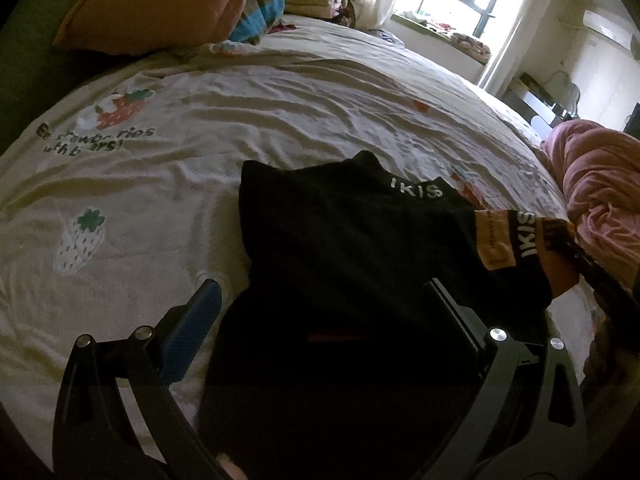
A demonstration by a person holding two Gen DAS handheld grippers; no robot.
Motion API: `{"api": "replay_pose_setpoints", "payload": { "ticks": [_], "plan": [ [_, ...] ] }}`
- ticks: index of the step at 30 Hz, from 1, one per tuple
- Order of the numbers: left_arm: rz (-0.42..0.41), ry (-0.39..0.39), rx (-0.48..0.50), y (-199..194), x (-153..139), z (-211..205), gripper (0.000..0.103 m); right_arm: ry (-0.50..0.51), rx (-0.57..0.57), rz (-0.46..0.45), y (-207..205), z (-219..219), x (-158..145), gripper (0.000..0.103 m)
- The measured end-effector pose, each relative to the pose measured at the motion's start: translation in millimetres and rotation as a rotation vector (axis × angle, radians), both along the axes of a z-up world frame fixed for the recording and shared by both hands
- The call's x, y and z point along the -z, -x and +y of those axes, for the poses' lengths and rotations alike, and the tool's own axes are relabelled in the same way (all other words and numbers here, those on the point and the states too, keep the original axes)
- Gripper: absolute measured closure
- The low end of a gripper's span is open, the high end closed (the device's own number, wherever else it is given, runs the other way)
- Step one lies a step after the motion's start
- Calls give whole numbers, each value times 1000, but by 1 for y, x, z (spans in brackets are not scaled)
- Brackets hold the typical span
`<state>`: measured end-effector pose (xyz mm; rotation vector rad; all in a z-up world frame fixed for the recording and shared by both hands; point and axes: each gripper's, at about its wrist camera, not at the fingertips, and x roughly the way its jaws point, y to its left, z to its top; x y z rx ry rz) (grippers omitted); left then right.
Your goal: Fold small clothes
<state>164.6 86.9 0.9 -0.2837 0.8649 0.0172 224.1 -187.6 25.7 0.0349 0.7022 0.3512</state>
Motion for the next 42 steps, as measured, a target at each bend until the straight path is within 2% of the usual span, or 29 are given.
{"api": "replay_pose_setpoints", "payload": {
  "ticks": [14,22,25,27,29,33,42],
  "plan": [
    [17,-64,49,-28,4,-25,10,44,24,43,-8,-3,13,90],
    [44,-53,52,-32,14,-22,14,46,69,60,-8,-13,18,87],
    [48,-51,55,-33,17,-22,23,43,81,55,-7,-16,16,87],
    [43,-41,52,-33,18,-22,40,41,62,62,-5,-13,17,86],
    [49,-29,57,-34,21,-21,49,29,28,89,-5,-7,19,82],
    [64,-12,81,-36,29,-21,61,44,-41,108,0,14,24,82],
    [105,-24,98,-32,49,-22,61,82,-161,158,7,60,41,79]
  ]
}}
